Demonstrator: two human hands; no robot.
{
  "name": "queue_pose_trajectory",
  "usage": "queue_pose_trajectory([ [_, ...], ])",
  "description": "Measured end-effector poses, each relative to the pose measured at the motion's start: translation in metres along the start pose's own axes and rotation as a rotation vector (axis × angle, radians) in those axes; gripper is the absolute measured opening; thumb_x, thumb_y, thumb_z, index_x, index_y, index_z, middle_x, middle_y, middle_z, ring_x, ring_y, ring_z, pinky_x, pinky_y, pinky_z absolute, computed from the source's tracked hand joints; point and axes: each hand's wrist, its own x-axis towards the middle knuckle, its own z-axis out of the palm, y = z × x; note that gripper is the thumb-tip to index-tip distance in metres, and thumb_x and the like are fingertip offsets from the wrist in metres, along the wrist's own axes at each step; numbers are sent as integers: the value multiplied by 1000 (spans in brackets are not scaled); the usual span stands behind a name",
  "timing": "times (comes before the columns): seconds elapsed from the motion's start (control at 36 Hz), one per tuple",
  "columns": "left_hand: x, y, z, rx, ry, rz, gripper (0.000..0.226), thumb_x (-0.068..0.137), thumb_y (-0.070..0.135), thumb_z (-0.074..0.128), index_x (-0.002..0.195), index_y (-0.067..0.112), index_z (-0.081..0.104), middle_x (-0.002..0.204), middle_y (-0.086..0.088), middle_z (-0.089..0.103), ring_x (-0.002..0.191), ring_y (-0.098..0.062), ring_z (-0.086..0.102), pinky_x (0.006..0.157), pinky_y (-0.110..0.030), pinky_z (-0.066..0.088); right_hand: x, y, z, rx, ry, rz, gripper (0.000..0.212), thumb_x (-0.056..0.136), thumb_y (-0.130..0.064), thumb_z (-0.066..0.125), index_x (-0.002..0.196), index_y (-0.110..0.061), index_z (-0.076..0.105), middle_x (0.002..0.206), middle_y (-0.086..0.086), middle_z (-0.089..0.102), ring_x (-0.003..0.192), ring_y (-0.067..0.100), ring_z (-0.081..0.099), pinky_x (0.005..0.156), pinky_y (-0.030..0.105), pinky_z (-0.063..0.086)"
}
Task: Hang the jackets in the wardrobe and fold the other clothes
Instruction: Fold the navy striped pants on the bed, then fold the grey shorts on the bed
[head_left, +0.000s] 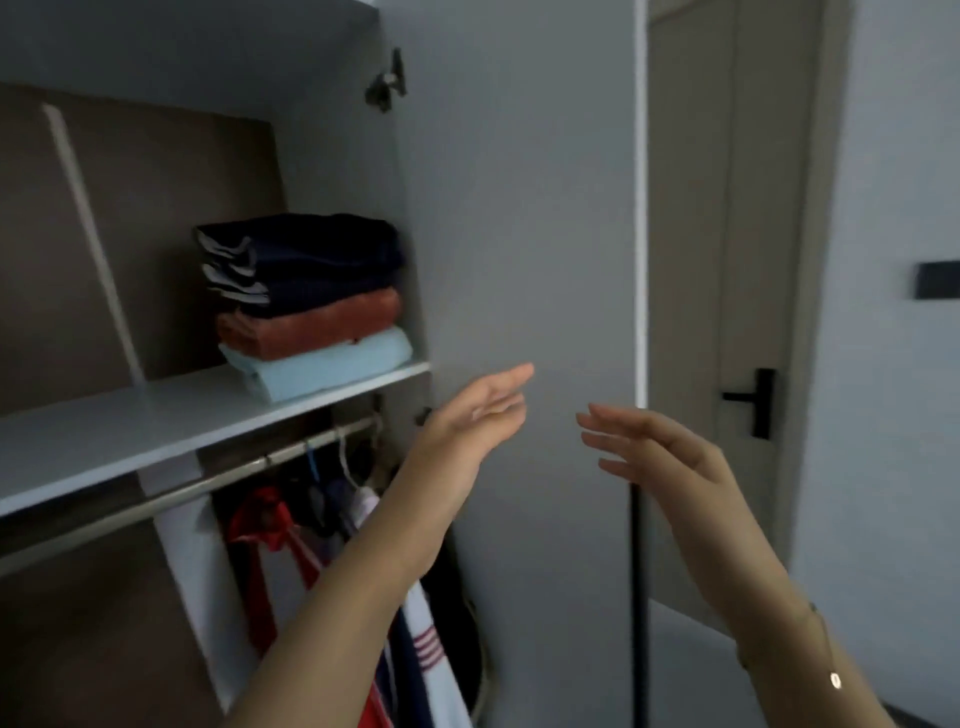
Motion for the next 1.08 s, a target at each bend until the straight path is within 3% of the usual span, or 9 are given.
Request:
queue_pose_trajectory([
  [0.08, -13, -9, 61, -65, -146, -1, 35, 86, 17, 59, 114, 37, 64, 125, 16, 62, 118, 11, 51, 94, -7, 41, -41, -8, -55, -52, 108, 26, 33, 94, -2, 48, 102, -21, 73, 108, -1, 73, 104, 15, 67, 89, 31, 54],
  [0.22, -34, -22, 168, -123, -334, -109, 36, 93, 16, 58, 111, 47, 62, 136, 13, 55, 126, 8, 44, 105, -19, 35, -109, -26, -149, -147, 281, 93, 31, 96, -4, 46, 107, -19, 71, 111, -3, 72, 106, 16, 66, 90, 34, 53],
  [0.39, -70, -21, 316, -199, -587, -161, 36, 96, 12, 52, 122, 36, 60, 126, 18, 60, 113, 14, 52, 82, 0, 40, -206, -55, -264, -155, 584, 143, 30, 95, -4, 46, 105, -18, 70, 110, -1, 72, 104, 16, 67, 81, 22, 54],
  [0.5, -104, -15, 434, -320, -747, -251, 32, 96, 7, 50, 121, 24, 62, 123, 13, 64, 115, 2, 57, 97, -15, 45, -282, -77, -345, -235, 779, 211, 29, 93, 1, 47, 104, -14, 70, 106, 6, 73, 98, 21, 68, 82, 27, 51],
  [0.58, -133, -14, 512, -394, -848, -302, 31, 94, 3, 50, 118, 19, 62, 119, 9, 67, 111, -1, 60, 91, -15, 48, -331, -95, -397, -249, 895, 265, 29, 93, 5, 46, 102, -9, 70, 102, 11, 73, 99, 30, 67, 89, 40, 50],
  [0.67, -167, -8, 618, -415, -988, -357, 34, 94, -3, 48, 119, 16, 61, 116, 7, 66, 105, -1, 59, 85, -12, 47, -392, -124, -475, -297, 1021, 288, 28, 93, 9, 45, 106, 0, 68, 102, 18, 72, 95, 28, 67, 85, 36, 52],
  [0.75, -197, -4, 697, -427, -1082, -425, 32, 94, 2, 48, 112, 23, 63, 121, 7, 66, 113, -8, 57, 95, -27, 42, -443, -142, -533, -330, 1126, 340, 28, 92, 10, 44, 105, 2, 67, 101, 17, 71, 86, 13, 68, 74, 19, 52],
  [0.81, -213, -5, 740, -418, -1115, -458, 32, 94, 3, 49, 112, 24, 64, 121, 8, 67, 116, -10, 57, 99, -32, 41, -472, -148, -565, -339, 1177, 385, 29, 93, 8, 44, 106, -1, 68, 103, 14, 72, 89, 13, 67, 77, 21, 51],
  [1.08, -308, -31, 906, -289, -1372, -660, 31, 97, 0, 45, 115, 19, 62, 117, 3, 68, 110, -10, 60, 88, -24, 46, -604, -141, -663, -316, 1499, 569, 29, 94, 4, 46, 104, -9, 70, 100, 7, 74, 94, 20, 67, 85, 30, 50],
])
